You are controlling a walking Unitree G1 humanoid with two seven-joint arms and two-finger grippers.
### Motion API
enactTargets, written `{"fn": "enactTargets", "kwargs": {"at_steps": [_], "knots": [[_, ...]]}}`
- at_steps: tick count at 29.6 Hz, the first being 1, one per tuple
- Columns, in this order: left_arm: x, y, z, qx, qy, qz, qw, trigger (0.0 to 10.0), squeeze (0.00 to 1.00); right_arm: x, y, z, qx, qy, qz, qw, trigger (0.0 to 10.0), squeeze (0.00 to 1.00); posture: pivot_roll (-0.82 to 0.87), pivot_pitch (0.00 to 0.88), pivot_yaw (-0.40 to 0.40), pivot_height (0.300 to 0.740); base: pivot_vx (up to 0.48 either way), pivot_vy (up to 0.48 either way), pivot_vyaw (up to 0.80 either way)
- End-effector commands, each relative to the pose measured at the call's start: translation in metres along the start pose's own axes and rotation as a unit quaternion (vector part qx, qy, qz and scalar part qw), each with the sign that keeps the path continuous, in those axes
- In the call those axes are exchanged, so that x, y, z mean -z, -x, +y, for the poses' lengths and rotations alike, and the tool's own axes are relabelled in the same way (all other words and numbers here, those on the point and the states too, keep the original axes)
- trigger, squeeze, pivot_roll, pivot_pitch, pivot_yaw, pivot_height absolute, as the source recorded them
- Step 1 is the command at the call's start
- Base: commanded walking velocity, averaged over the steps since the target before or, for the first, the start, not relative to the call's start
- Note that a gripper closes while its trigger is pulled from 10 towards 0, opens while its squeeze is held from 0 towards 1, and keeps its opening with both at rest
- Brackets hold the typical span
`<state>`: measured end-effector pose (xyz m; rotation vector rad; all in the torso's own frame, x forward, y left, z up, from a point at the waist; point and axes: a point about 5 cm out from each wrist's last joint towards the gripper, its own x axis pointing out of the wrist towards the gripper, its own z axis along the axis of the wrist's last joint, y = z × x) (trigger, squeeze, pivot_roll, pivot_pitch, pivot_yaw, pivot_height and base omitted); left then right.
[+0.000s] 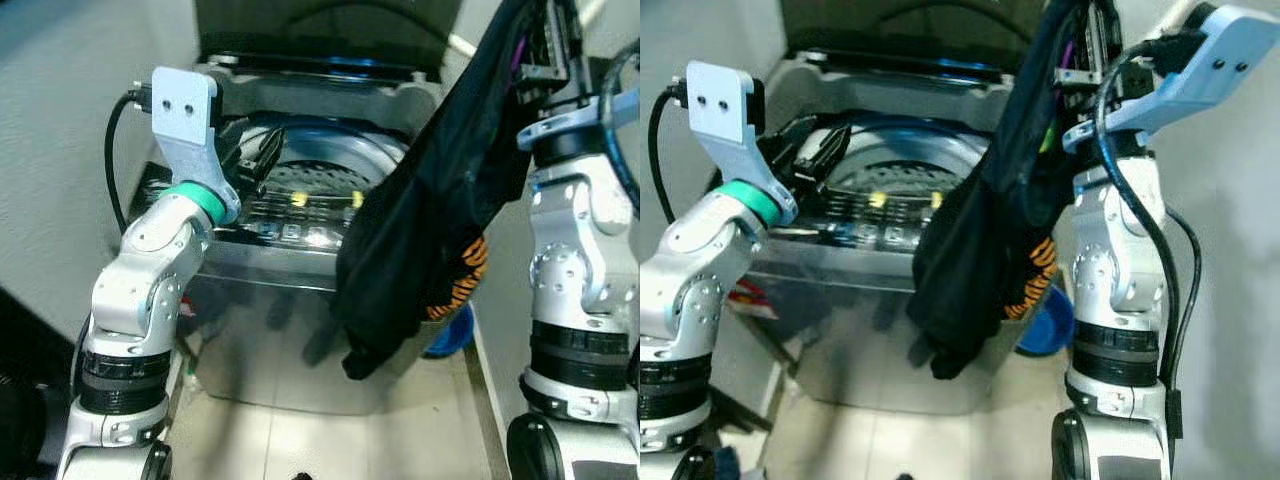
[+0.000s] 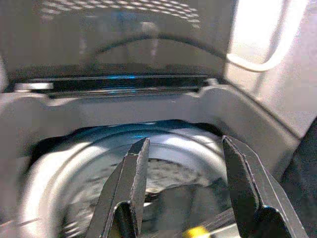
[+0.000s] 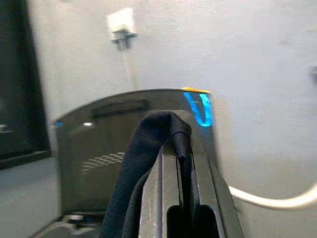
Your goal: Clothes washing
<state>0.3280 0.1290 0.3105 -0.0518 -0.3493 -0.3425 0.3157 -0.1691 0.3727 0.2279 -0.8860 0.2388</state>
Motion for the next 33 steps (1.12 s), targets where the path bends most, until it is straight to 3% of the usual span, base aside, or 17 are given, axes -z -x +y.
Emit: {"fn": "enactTargets", "kwargs": {"at_steps": [1,13,18,30,33], "knots": [[0.003,0.003,0.000,-0.004,0.003,0.002,1.000,10.0,0.00,-0.005,0.000,0.000,0.000,-0.004,-0.011,1.000,10.0,0.00,0.05,0.139,0.033,0.740,0.000,0.000,-0.80],[0.003,0.003,0.000,-0.016,0.003,-0.003,1.000,10.0,0.00,-0.002,0.002,-0.020,0.064,0.014,-0.004,0.998,10.0,0.00,0.05,0.141,0.034,0.740,0.000,0.000,-0.80],[0.004,0.003,0.001,-0.018,0.002,-0.003,1.000,10.0,0.00,0.002,0.004,-0.022,0.068,0.027,0.006,0.997,10.0,0.00,0.05,0.142,0.033,0.740,0.000,0.000,0.00],[0.004,0.003,0.001,-0.020,0.002,-0.002,1.000,10.0,0.00,0.011,0.008,-0.022,0.068,0.041,0.023,0.997,10.0,0.00,0.05,0.143,0.035,0.740,0.000,0.465,0.00],[0.004,0.002,0.000,-0.017,-0.008,-0.002,1.000,10.0,0.00,0.012,0.008,-0.022,0.069,0.042,0.024,0.996,10.0,0.00,0.05,0.143,0.036,0.740,0.000,0.000,0.00]]}}
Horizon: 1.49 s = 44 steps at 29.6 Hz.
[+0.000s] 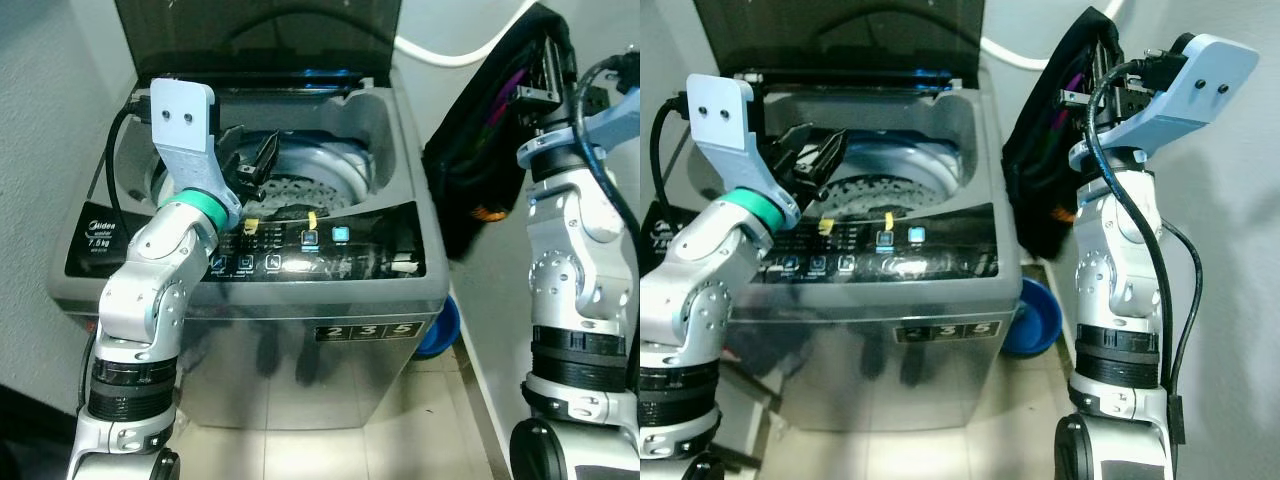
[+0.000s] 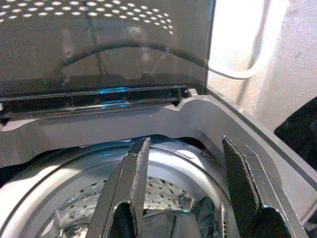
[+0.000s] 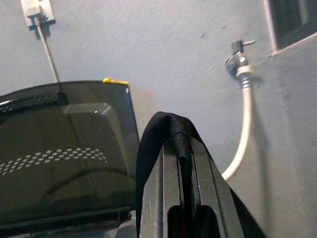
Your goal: Clothes washing
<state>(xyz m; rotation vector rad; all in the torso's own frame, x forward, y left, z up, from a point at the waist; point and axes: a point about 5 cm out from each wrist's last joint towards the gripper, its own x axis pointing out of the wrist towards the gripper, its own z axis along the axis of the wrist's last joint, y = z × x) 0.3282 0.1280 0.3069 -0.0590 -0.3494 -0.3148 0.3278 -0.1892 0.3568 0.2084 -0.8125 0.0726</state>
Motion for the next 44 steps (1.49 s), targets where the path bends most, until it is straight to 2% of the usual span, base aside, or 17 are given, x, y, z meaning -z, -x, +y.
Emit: {"fn": "enactTargets", "kwargs": {"at_steps": [1,21,30,31,32,33,34,35,36,37,38,39,40,41,42,43,44], "knots": [[0.000,0.002,0.001,-0.003,-0.009,-0.002,1.000,10.0,0.00,-0.001,0.001,0.002,-0.005,0.001,-0.007,1.000,10.0,0.00,0.05,0.143,0.036,0.740,0.000,0.000,0.00],[0.003,0.001,0.000,-0.003,-0.006,0.005,1.000,10.0,0.00,0.000,0.002,0.002,-0.007,0.010,-0.008,1.000,10.0,0.00,0.05,0.142,0.037,0.740,0.000,0.213,0.00],[0.006,0.002,-0.003,0.020,-0.009,0.014,1.000,10.0,0.00,0.002,0.003,0.008,-0.040,0.044,-0.005,0.998,10.0,0.00,0.05,0.138,0.035,0.740,0.000,0.000,0.00],[0.006,0.004,-0.005,0.048,-0.011,0.016,0.999,10.0,0.00,0.003,0.003,0.013,-0.067,0.050,0.000,0.996,10.0,0.00,0.05,0.137,0.035,0.740,0.000,0.000,0.00],[0.004,0.011,-0.008,0.112,-0.023,0.019,0.993,10.0,0.00,0.001,0.003,0.022,-0.112,0.043,0.003,0.993,10.0,0.00,0.05,0.132,0.035,0.740,0.000,0.000,0.00],[0.004,0.011,-0.008,0.112,-0.023,0.019,0.993,10.0,0.00,0.001,0.003,0.022,-0.112,0.043,0.003,0.993,10.0,0.00,0.05,0.132,0.035,0.740,0.000,0.000,0.00],[0.002,0.018,-0.011,0.169,-0.030,0.022,0.985,10.0,0.00,-0.001,0.002,0.029,-0.146,0.026,0.005,0.989,10.0,0.00,0.04,0.130,0.035,0.740,0.000,0.000,0.00],[0.002,0.018,-0.011,0.169,-0.030,0.022,0.985,10.0,0.00,-0.001,0.002,0.029,-0.146,0.026,0.005,0.989,10.0,0.00,0.04,0.130,0.035,0.740,0.000,0.000,0.00],[-0.002,0.027,-0.014,0.232,-0.024,0.024,0.972,10.0,0.00,-0.008,-0.002,0.038,-0.184,-0.007,0.000,0.983,10.0,0.00,0.04,0.129,0.035,0.740,0.000,0.000,0.00],[-0.002,0.027,-0.014,0.232,-0.024,0.024,0.972,10.0,0.00,-0.008,-0.002,0.038,-0.184,-0.007,0.000,0.983,10.0,0.00,0.04,0.129,0.035,0.740,0.000,0.000,0.00],[-0.006,0.033,-0.018,0.289,-0.001,0.025,0.957,10.0,0.00,-0.020,-0.009,0.050,-0.233,-0.057,-0.013,0.971,10.0,0.00,0.04,0.125,0.037,0.740,0.000,0.000,0.00],[-0.006,0.033,-0.018,0.289,-0.001,0.025,0.957,10.0,0.00,-0.020,-0.009,0.050,-0.233,-0.057,-0.013,0.971,10.0,0.00,0.04,0.125,0.037,0.740,0.000,0.000,0.00],[-0.011,0.037,-0.026,0.344,0.029,0.021,0.938,10.0,0.00,-0.034,-0.018,0.061,-0.276,-0.101,-0.031,0.955,10.0,0.00,0.04,0.121,0.038,0.740,0.000,0.000,0.00],[-0.011,0.037,-0.026,0.344,0.029,0.021,0.938,10.0,0.00,-0.034,-0.018,0.061,-0.276,-0.101,-0.031,0.955,10.0,0.00,0.04,0.121,0.038,0.740,0.000,0.000,0.00],[-0.015,0.040,-0.034,0.388,0.053,0.016,0.920,10.0,0.00,-0.046,-0.026,0.069,-0.307,-0.131,-0.049,0.941,10.0,0.00,0.04,0.119,0.035,0.740,0.000,0.000,0.00],[-0.015,0.040,-0.034,0.388,0.053,0.016,0.920,10.0,0.00,-0.046,-0.026,0.069,-0.307,-0.131,-0.049,0.941,10.0,0.00,0.04,0.119,0.035,0.740,0.000,0.000,0.00],[-0.017,0.041,-0.046,0.433,0.074,0.010,0.898,10.0,0.00,-0.062,-0.036,0.077,-0.330,-0.163,-0.072,0.927,10.0,0.00,0.04,0.116,0.033,0.740,0.000,0.000,0.00]]}}
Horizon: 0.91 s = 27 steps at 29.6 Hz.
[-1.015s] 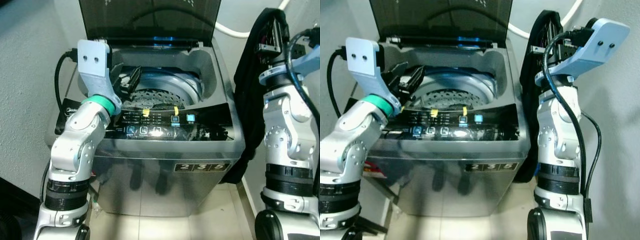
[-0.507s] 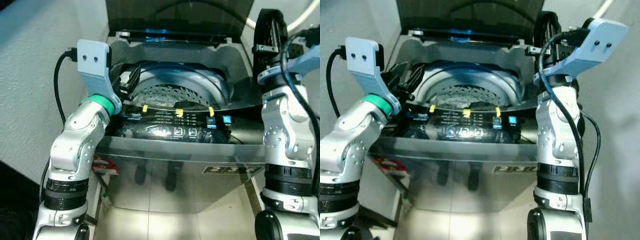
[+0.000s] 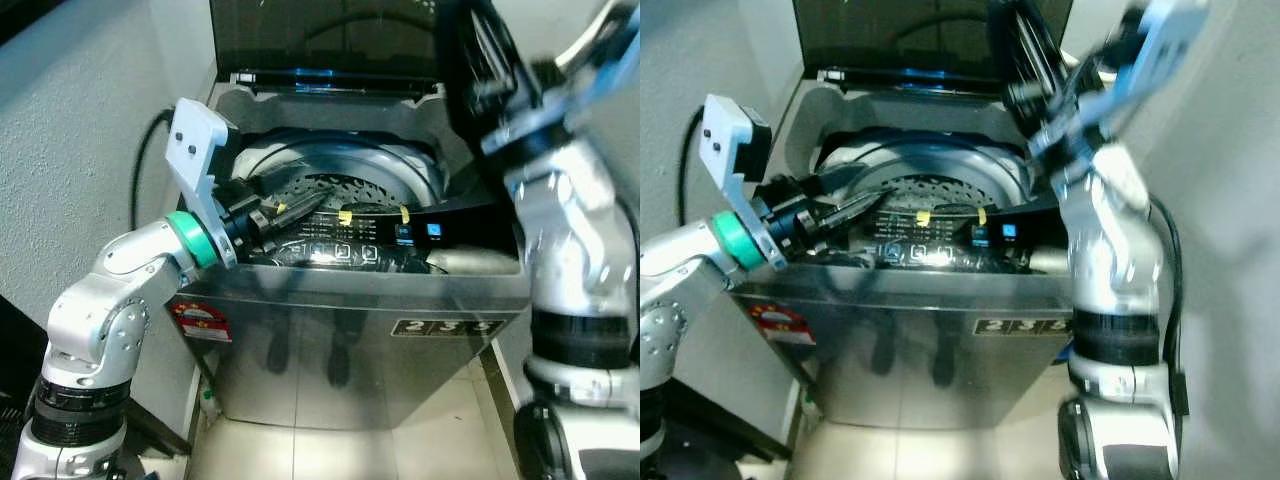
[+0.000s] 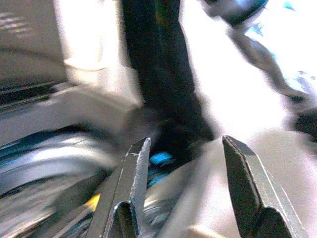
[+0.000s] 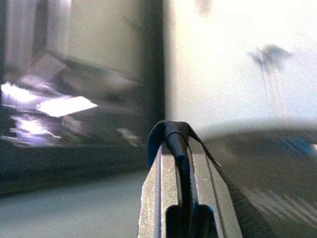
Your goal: Clothes washing
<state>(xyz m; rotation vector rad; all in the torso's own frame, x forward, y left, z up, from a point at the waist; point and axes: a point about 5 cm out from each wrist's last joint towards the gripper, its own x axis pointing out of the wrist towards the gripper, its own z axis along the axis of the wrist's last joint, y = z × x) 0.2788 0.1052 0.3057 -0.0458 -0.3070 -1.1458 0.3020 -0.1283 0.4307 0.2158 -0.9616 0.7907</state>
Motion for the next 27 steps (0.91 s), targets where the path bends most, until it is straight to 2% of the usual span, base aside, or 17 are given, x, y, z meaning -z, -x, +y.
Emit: {"fn": "enactTargets", "kwargs": {"at_steps": [1,6,8,11,12,14,15,17,18,19,20,22,23,24,25,26,27], "knots": [[-0.003,-0.012,-0.015,0.078,0.013,-0.011,0.997,10.0,0.00,-0.018,-0.016,0.005,-0.044,-0.044,-0.044,0.997,10.0,0.00,0.03,0.115,0.031,0.740,0.000,0.000,0.00],[0.001,-0.026,-0.014,0.093,-0.005,-0.009,0.996,10.0,0.00,-0.038,-0.033,0.015,-0.094,-0.090,-0.086,0.988,10.0,0.00,0.02,0.115,0.028,0.740,0.000,0.000,0.00],[0.003,-0.039,-0.004,0.089,-0.026,-0.012,0.996,10.0,0.00,-0.058,-0.042,0.028,-0.151,-0.143,-0.122,0.971,10.0,0.00,0.02,0.117,0.023,0.740,0.000,0.000,0.00],[0.004,-0.048,0.001,0.090,-0.028,-0.016,0.995,10.0,0.00,-0.067,-0.045,0.032,-0.170,-0.166,-0.135,0.962,10.0,0.00,0.01,0.116,0.019,0.740,0.000,0.000,0.00],[0.005,-0.055,0.009,0.078,-0.029,-0.016,0.996,10.0,0.00,-0.072,-0.046,0.033,-0.175,-0.176,-0.142,0.958,10.0,0.00,0.00,0.118,0.020,0.740,0.000,0.000,0.00],[0.007,-0.059,0.019,0.058,-0.035,-0.013,0.998,10.0,0.00,-0.075,-0.046,0.031,-0.170,-0.177,-0.145,0.958,10.0,0.00,0.00,0.121,0.024,0.740,0.000,0.000,0.00],[0.006,-0.057,0.037,0.001,-0.058,-0.004,0.998,10.0,0.00,-0.070,-0.042,0.019,-0.138,-0.143,-0.126,0.972,10.0,0.00,-0.01,0.127,0.026,0.740,0.000,0.000,0.00],[0.006,-0.057,0.037,0.001,-0.058,-0.004,0.998,10.0,0.00,-0.070,-0.042,0.019,-0.138,-0.143,-0.126,0.972,10.0,0.00,-0.01,0.127,0.026,0.740,0.000,0.000,0.00],[0.004,-0.053,0.053,-0.050,-0.078,0.002,0.996,10.0,0.00,-0.063,-0.037,0.007,-0.102,-0.102,-0.099,0.985,10.0,0.00,-0.01,0.132,0.028,0.740,0.000,0.000,0.00],[0.004,-0.053,0.053,-0.050,-0.078,0.002,0.996,10.0,0.00,-0.063,-0.037,0.007,-0.102,-0.102,-0.099,0.985,10.0,0.00,-0.01,0.132,0.028,0.740,0.000,0.000,0.00],[-0.002,-0.044,0.073,-0.126,-0.119,0.010,0.985,10.0,0.00,-0.047,-0.027,-0.008,-0.061,-0.070,-0.060,0.994,10.0,0.00,-0.01,0.138,0.028,0.740,0.000,0.000,0.00],[-0.017,-0.023,0.113,-0.299,-0.216,0.027,0.929,10.0,0.00,-0.015,-0.008,-0.025,-0.017,-0.045,0.007,0.999,10.0,0.00,0.00,0.144,0.025,0.740,0.000,0.000,0.00],[-0.017,-0.023,0.113,-0.299,-0.216,0.027,0.929,10.0,0.00,-0.015,-0.008,-0.025,-0.017,-0.045,0.007,0.999,10.0,0.00,0.00,0.144,0.025,0.740,0.000,0.000,0.00],[-0.026,-0.011,0.126,-0.361,-0.251,0.029,0.898,10.0,0.00,0.000,-0.001,-0.027,-0.011,-0.035,0.035,0.999,10.0,0.00,0.00,0.147,0.025,0.740,0.000,0.000,0.00],[-0.026,-0.011,0.126,-0.361,-0.251,0.029,0.898,10.0,0.00,0.000,-0.001,-0.027,-0.011,-0.035,0.035,0.999,10.0,0.00,0.00,0.147,0.025,0.740,0.000,0.000,0.00],[-0.037,0.003,0.138,-0.423,-0.272,0.022,0.864,10.0,0.00,0.020,0.004,-0.029,0.002,-0.011,0.072,0.997,10.0,0.00,0.01,0.154,0.025,0.740,0.000,0.000,0.00],[-0.037,0.003,0.138,-0.423,-0.272,0.022,0.864,10.0,0.00,0.020,0.004,-0.029,0.002,-0.011,0.072,0.997,10.0,0.00,0.01,0.154,0.025,0.740,0.000,0.000,0.00]]}}
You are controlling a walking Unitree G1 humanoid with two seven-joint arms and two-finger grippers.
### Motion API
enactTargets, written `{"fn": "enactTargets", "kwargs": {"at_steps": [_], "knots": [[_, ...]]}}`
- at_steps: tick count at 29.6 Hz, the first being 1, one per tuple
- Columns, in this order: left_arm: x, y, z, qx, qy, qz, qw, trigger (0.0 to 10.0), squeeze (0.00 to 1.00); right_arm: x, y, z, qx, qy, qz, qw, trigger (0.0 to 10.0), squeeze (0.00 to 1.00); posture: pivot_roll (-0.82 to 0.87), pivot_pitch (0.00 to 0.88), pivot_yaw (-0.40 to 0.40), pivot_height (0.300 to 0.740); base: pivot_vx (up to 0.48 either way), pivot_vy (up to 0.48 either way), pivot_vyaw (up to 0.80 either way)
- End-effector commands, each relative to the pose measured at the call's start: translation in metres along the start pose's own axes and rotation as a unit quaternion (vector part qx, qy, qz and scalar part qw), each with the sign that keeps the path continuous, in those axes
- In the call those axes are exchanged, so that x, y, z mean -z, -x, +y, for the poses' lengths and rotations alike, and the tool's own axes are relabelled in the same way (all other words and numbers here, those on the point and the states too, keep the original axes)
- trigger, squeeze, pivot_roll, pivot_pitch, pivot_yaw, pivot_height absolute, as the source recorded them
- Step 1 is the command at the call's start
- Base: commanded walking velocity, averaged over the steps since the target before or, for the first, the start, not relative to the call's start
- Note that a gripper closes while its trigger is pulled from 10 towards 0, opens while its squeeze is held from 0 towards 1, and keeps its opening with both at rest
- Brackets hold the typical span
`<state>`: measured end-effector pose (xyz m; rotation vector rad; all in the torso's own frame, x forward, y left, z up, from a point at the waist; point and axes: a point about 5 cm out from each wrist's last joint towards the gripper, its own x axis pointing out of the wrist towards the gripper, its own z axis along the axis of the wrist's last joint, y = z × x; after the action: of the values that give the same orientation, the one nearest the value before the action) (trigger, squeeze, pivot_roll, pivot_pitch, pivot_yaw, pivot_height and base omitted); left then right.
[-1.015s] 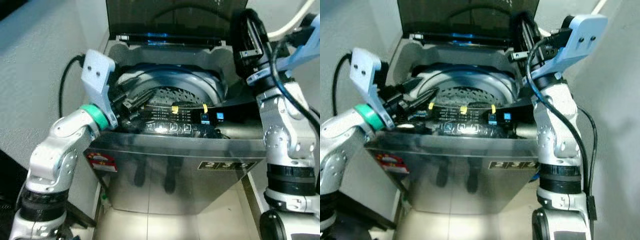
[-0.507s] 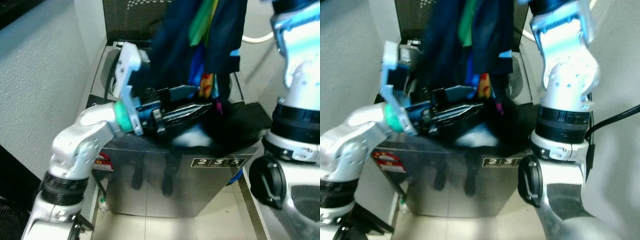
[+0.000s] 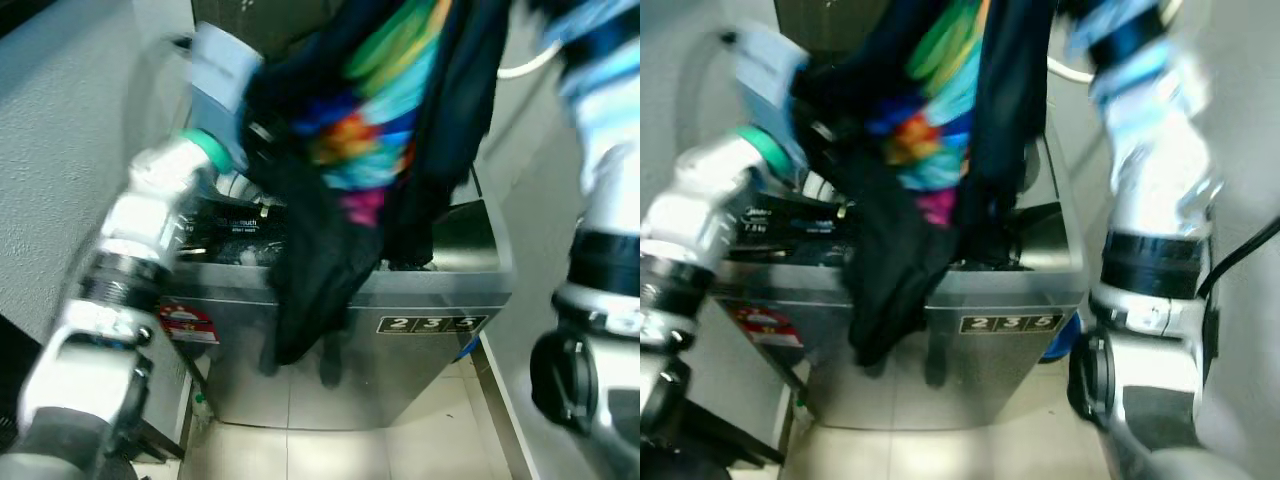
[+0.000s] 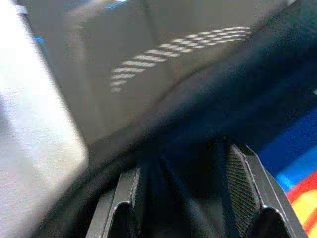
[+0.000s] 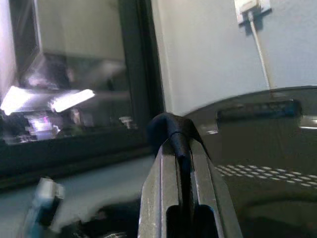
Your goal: Clothes washing
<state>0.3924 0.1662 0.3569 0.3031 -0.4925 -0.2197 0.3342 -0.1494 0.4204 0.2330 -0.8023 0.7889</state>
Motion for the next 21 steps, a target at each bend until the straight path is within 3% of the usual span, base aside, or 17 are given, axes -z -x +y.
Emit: {"fn": "enactTargets", "kwargs": {"at_steps": [1,2,3,4,6,8,9,11,12,14,15,16,17,18,19,20,21], "knots": [[-0.001,0.001,0.028,-0.093,-0.054,0.007,0.994,10.0,0.00,0.027,-0.003,0.002,0.010,0.044,0.039,0.998,10.0,0.00,0.01,0.156,0.022,0.740,0.000,0.000,0.00],[-0.001,0.003,0.045,-0.138,-0.099,0.018,0.985,10.0,0.00,0.053,-0.003,0.004,0.027,0.070,0.074,0.994,10.0,0.00,0.01,0.161,0.021,0.740,0.000,0.000,0.00],[-0.001,0.003,0.045,-0.138,-0.099,0.018,0.985,10.0,0.00,0.053,-0.003,0.004,0.027,0.070,0.074,0.994,10.0,0.00,0.01,0.161,0.021,0.740,0.000,0.000,0.00],[0.000,0.006,0.056,-0.161,-0.114,0.026,0.980,10.0,0.00,0.078,-0.005,0.011,0.033,0.110,0.110,0.987,10.0,0.00,0.02,0.162,0.020,0.740,0.000,0.000,0.00],[0.005,0.008,0.063,-0.181,-0.130,0.042,0.974,10.0,0.00,0.100,-0.008,0.022,0.029,0.137,0.135,0.981,10.0,0.00,0.02,0.164,0.016,0.740,0.000,0.000,0.00],[0.005,0.008,0.063,-0.181,-0.130,0.042,0.974,10.0,0.00,0.100,-0.008,0.022,0.029,0.137,0.135,0.981,10.0,0.00,0.02,0.164,0.016,0.740,0.000,0.000,0.00],[0.017,0.010,0.060,-0.157,-0.112,0.074,0.978,10.0,0.00,0.124,-0.010,0.037,0.013,0.189,0.178,0.966,10.0,0.00,0.03,0.165,0.014,0.740,0.000,0.000,0.00],[0.017,0.010,0.060,-0.157,-0.112,0.074,0.978,10.0,0.00,0.124,-0.010,0.037,0.013,0.189,0.178,0.966,10.0,0.00,0.03,0.165,0.014,0.740,0.000,0.000,0.00],[0.035,0.010,0.041,-0.066,-0.060,0.106,0.990,10.0,0.00,0.155,-0.004,0.058,-0.042,0.257,0.242,0.935,10.0,0.00,0.04,0.166,0.010,0.740,0.000,0.000,0.00],[0.035,0.010,0.041,-0.066,-0.060,0.106,0.990,10.0,0.00,0.155,-0.004,0.058,-0.042,0.257,0.242,0.935,10.0,0.00,0.04,0.166,0.010,0.740,0.000,0.000,0.00],[0.044,0.012,0.019,0.029,0.001,0.117,0.993,10.0,0.00,0.178,0.004,0.071,-0.084,0.301,0.293,0.904,10.0,0.00,0.04,0.167,0.008,0.740,0.000,0.000,0.00],[0.044,0.012,0.019,0.029,0.001,0.117,0.993,10.0,0.00,0.178,0.004,0.071,-0.084,0.301,0.293,0.904,10.0,0.00,0.04,0.167,0.008,0.740,0.000,0.000,0.00],[0.039,0.020,-0.004,0.137,0.044,0.090,0.985,10.0,0.00,0.187,0.010,0.074,-0.090,0.319,0.319,0.888,10.0,0.00,0.05,0.167,0.011,0.740,0.000,0.000,0.00],[0.039,0.020,-0.004,0.137,0.044,0.090,0.985,10.0,0.00,0.187,0.010,0.074,-0.090,0.319,0.319,0.888,10.0,0.00,0.05,0.167,0.011,0.740,0.000,0.000,0.00],[0.029,0.029,-0.020,0.210,0.060,0.059,0.974,10.0,0.00,0.189,0.012,0.071,-0.078,0.321,0.327,0.885,10.0,0.00,0.05,0.166,0.010,0.740,0.000,0.000,0.00],[0.018,0.039,-0.029,0.249,0.059,0.030,0.966,10.0,0.00,0.181,0.012,0.060,-0.040,0.303,0.318,0.898,10.0,1.00,0.05,0.168,0.012,0.740,0.000,0.000,0.00],[0.018,0.039,-0.029,0.249,0.059,0.030,0.966,10.0,0.00,0.181,0.012,0.060,-0.040,0.303,0.318,0.898,10.0,1.00,0.05,0.168,0.012,0.740,0.000,0.000,0.00]]}}
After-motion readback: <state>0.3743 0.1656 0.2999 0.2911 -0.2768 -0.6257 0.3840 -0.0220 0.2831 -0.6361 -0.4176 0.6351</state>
